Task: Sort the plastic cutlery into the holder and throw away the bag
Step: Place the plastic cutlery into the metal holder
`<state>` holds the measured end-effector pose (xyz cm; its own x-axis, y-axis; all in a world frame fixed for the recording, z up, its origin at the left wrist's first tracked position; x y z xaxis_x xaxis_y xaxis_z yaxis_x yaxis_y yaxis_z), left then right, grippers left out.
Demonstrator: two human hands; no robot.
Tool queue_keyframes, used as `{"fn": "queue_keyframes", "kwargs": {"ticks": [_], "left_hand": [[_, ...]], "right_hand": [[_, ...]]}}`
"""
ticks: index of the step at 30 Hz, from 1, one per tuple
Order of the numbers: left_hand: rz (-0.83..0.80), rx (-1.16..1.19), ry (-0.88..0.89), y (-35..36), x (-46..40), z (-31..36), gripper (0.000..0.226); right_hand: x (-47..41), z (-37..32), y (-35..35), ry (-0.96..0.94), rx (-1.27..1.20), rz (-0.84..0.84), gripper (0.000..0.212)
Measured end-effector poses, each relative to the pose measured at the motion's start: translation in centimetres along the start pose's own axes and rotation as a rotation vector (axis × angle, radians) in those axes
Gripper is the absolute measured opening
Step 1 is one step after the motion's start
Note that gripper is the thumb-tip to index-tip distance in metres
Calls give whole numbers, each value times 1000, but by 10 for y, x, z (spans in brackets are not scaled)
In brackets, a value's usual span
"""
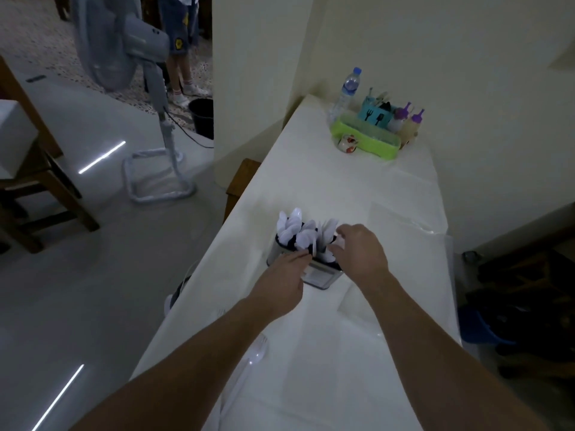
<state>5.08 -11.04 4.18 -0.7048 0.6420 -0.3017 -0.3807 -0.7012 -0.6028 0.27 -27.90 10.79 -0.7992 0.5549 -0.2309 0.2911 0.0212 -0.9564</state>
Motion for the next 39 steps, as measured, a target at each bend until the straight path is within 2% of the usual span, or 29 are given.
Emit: {"fn": "queue_keyframes", "kwargs": {"ticks": [6, 9, 14, 20, 23, 26, 30, 36, 39], "left_hand": [[63, -12, -11, -26, 10, 11, 38], [53, -83, -90, -37, 25, 0, 38], [31, -188, -275, -57, 62, -37, 36], [6, -394, -548, -75, 115, -68, 29], [-70, -476, -639, -76, 136, -76, 25], [-150, -524, -700, -72, 153, -79, 28], [-187, -520, -761, -61, 170, -81, 33], [-172, -485, -797, -53, 183, -84, 29], [-144, -488, -801, -51, 185, -86, 26]], "right_hand": [[19, -25, -8, -28, -74, 143, 26], [40, -46, -10, -98, -150, 203, 19], [90, -70, 10, -128, -235, 144, 17], [159, -84, 63, 125, -262, -177, 24], [192, -85, 86, 339, -261, -293, 24], [217, -87, 105, 509, -288, -403, 45], [235, -98, 119, 587, -333, -448, 44], [243, -113, 132, 686, -360, -415, 49], [239, -117, 134, 669, -341, -378, 48]]}}
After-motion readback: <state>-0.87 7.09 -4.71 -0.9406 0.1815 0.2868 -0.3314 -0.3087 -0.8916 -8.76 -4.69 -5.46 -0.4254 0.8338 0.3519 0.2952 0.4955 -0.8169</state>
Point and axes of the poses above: each hand's wrist, its own x-axis away from the middle knuckle, its own y-axis out of the palm, z = x × y, the point moved 1 cm from there along -x, towards the middle knuckle, and after that the axes turned 13 degrees about z, right-handed, at the moved point
